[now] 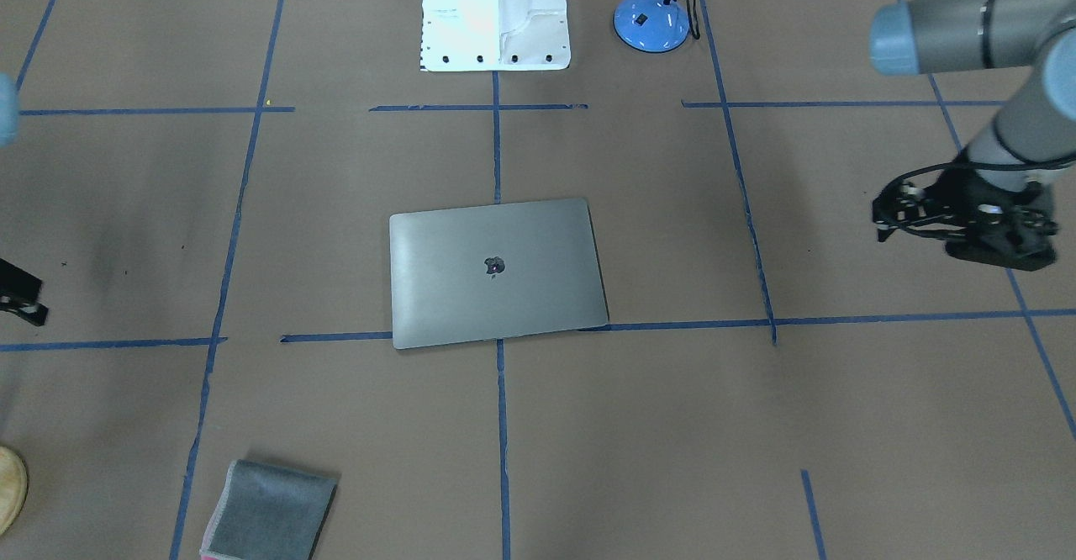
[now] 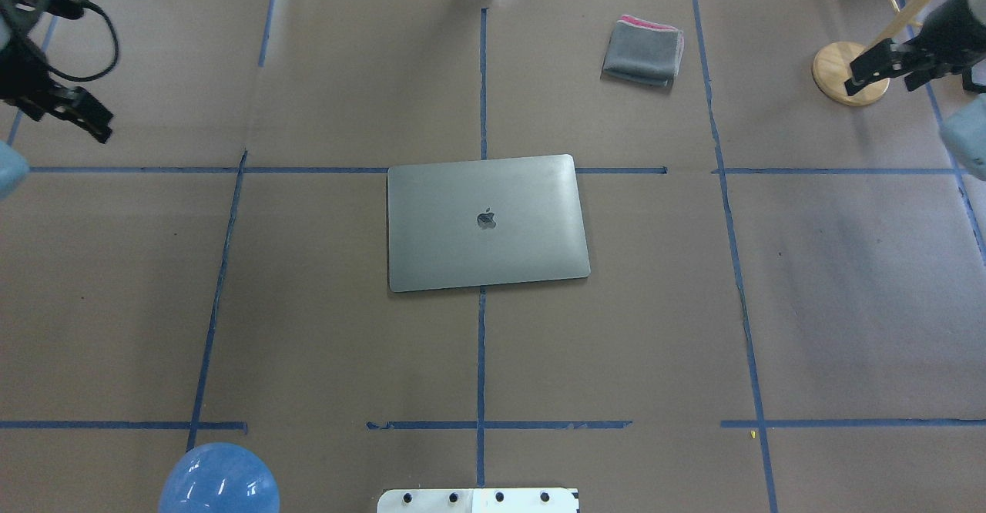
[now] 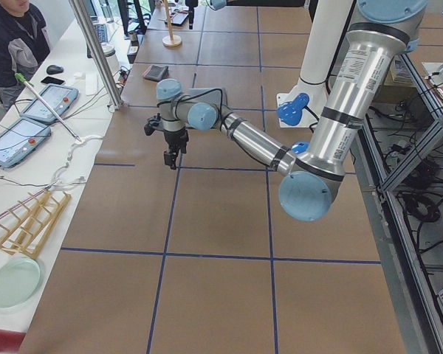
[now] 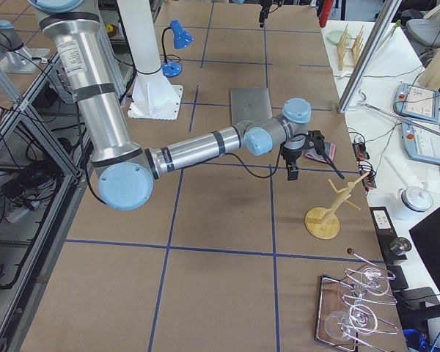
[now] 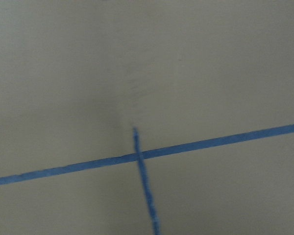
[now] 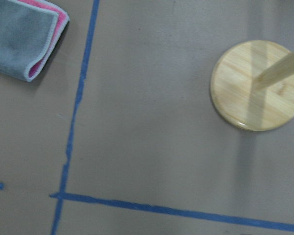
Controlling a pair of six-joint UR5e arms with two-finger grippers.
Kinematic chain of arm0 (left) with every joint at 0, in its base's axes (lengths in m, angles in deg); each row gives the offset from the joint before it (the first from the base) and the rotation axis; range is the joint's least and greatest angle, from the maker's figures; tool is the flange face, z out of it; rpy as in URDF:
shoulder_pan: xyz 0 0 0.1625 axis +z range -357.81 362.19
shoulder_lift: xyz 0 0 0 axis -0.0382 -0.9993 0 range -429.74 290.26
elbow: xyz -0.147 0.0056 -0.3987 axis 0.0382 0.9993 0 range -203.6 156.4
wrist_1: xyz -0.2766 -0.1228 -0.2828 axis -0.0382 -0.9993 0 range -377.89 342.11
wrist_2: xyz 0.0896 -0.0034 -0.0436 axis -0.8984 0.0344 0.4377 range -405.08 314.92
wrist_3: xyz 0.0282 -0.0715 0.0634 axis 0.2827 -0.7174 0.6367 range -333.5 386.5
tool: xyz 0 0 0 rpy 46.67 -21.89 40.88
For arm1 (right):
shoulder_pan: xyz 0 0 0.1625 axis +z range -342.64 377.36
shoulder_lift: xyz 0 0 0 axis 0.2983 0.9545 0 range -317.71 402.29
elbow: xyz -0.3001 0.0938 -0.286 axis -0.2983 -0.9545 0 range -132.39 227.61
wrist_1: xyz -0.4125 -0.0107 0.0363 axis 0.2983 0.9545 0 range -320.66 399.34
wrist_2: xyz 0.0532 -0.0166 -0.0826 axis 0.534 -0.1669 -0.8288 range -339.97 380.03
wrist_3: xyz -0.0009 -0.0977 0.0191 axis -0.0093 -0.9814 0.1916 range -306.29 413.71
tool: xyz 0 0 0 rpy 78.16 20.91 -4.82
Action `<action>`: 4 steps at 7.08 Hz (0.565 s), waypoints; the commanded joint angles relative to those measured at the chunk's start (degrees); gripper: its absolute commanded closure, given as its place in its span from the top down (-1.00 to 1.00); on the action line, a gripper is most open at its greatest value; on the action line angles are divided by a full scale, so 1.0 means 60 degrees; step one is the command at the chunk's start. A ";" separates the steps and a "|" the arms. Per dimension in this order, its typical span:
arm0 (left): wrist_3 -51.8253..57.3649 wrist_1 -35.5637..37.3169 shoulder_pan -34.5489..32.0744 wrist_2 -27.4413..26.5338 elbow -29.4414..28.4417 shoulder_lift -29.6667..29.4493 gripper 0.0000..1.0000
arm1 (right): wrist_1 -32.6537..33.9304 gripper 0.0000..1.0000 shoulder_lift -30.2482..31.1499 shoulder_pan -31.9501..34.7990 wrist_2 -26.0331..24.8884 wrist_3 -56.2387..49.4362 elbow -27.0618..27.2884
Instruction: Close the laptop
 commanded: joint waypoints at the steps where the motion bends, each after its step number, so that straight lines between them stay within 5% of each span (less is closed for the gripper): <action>1: 0.2326 0.0063 -0.1842 0.0737 -0.0017 0.1624 0.99 | 0.1382 0.99 0.1069 0.1096 0.0295 -0.3008 0.0355; 4: 0.2818 0.0150 -0.2507 0.0781 0.0319 0.3252 0.99 | 0.1331 0.99 0.2898 0.2123 0.0251 -0.4589 0.0676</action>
